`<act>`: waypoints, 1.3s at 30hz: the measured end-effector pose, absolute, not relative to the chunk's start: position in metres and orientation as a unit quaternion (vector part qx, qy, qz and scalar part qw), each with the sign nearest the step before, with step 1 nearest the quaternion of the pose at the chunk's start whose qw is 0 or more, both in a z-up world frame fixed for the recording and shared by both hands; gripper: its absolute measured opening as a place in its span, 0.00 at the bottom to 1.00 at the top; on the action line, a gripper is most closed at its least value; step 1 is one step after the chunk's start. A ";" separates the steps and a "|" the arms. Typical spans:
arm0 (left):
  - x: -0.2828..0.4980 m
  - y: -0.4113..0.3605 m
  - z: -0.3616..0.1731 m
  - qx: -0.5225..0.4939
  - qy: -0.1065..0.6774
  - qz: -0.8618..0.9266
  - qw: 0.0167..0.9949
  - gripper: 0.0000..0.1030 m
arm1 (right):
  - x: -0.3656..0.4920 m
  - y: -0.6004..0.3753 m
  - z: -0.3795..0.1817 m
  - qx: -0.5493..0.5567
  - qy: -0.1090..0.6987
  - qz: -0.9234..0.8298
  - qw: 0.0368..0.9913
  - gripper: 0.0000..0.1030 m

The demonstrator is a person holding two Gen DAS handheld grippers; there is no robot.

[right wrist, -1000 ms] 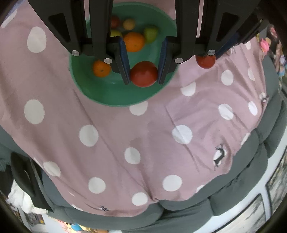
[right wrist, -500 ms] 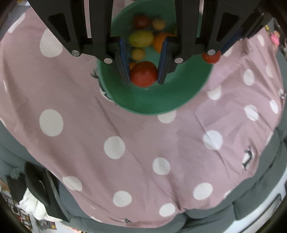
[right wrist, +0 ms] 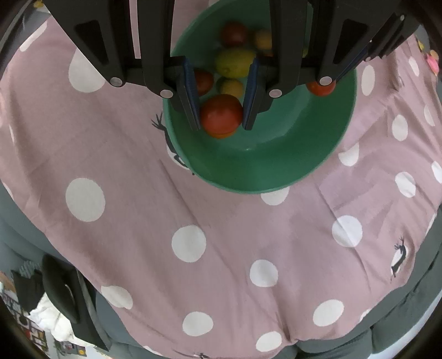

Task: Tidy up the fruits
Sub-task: 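Carry both held tomatoes over the green bowl, then open both grippers to drop the tomatoes into the bowl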

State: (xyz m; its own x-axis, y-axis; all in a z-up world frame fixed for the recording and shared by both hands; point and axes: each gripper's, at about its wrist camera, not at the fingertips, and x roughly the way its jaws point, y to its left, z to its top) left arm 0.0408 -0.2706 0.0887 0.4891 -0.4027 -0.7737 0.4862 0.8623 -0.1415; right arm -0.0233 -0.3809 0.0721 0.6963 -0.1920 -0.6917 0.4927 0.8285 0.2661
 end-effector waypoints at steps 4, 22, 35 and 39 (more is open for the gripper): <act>0.042 -0.272 0.085 0.048 0.442 -0.258 0.858 0.29 | -0.021 -0.382 0.070 0.218 0.347 -0.196 0.891 0.32; 0.046 -0.272 0.079 0.043 0.459 -0.255 0.850 0.30 | -0.015 -0.380 0.064 0.207 0.364 -0.198 0.886 0.32; 0.045 -0.270 0.082 0.041 0.452 -0.256 0.854 0.39 | -0.017 -0.378 0.065 0.205 0.357 -0.197 0.890 0.32; 0.037 -0.266 0.095 0.050 0.422 -0.257 0.868 0.59 | -0.021 -0.376 0.071 0.201 0.343 -0.195 0.897 0.35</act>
State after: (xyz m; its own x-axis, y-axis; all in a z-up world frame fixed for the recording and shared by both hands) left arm 0.0373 -0.2665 0.0948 0.5119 -0.4043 -0.7580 0.4889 0.8626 -0.1300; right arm -0.0211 -0.3761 0.0712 0.6889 -0.2119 -0.6932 0.4875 0.8432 0.2268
